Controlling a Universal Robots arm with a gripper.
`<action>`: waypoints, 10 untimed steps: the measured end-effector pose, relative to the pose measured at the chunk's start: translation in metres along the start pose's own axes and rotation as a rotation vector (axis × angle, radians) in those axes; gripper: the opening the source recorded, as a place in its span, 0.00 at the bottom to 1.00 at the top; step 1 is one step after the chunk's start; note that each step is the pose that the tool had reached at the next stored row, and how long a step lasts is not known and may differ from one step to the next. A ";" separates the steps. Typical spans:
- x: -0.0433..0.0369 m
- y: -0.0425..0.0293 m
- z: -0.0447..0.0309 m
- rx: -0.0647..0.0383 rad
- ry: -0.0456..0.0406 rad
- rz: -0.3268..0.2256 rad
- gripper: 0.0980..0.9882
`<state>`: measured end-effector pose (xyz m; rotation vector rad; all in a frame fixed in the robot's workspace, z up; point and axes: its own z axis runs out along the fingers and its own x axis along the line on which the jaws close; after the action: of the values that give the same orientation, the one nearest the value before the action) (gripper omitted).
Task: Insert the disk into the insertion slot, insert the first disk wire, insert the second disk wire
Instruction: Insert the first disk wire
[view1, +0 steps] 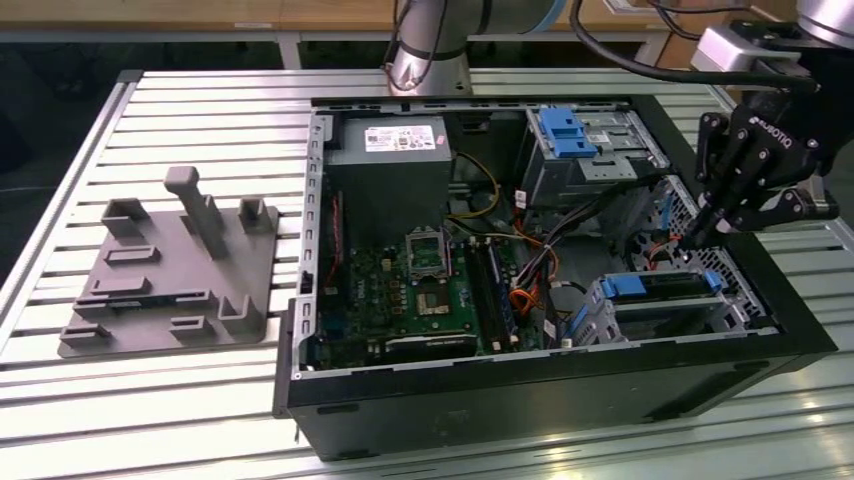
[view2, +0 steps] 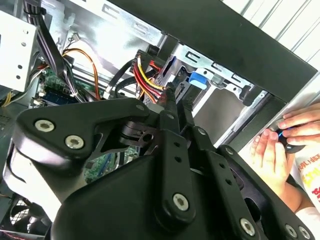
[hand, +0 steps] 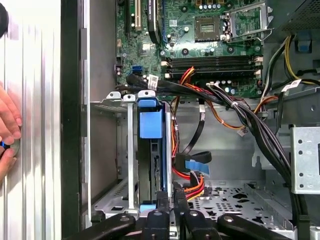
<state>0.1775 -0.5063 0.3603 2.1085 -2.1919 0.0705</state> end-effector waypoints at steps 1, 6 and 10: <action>-0.0012 0.0001 0.0001 0.000 -0.0001 0.000 0.11; -0.0048 0.0003 -0.0001 0.000 -0.0005 0.000 0.11; -0.0052 0.0003 -0.0001 0.000 -0.0016 0.000 0.19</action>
<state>0.1774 -0.5011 0.3598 2.1092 -2.1928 0.0687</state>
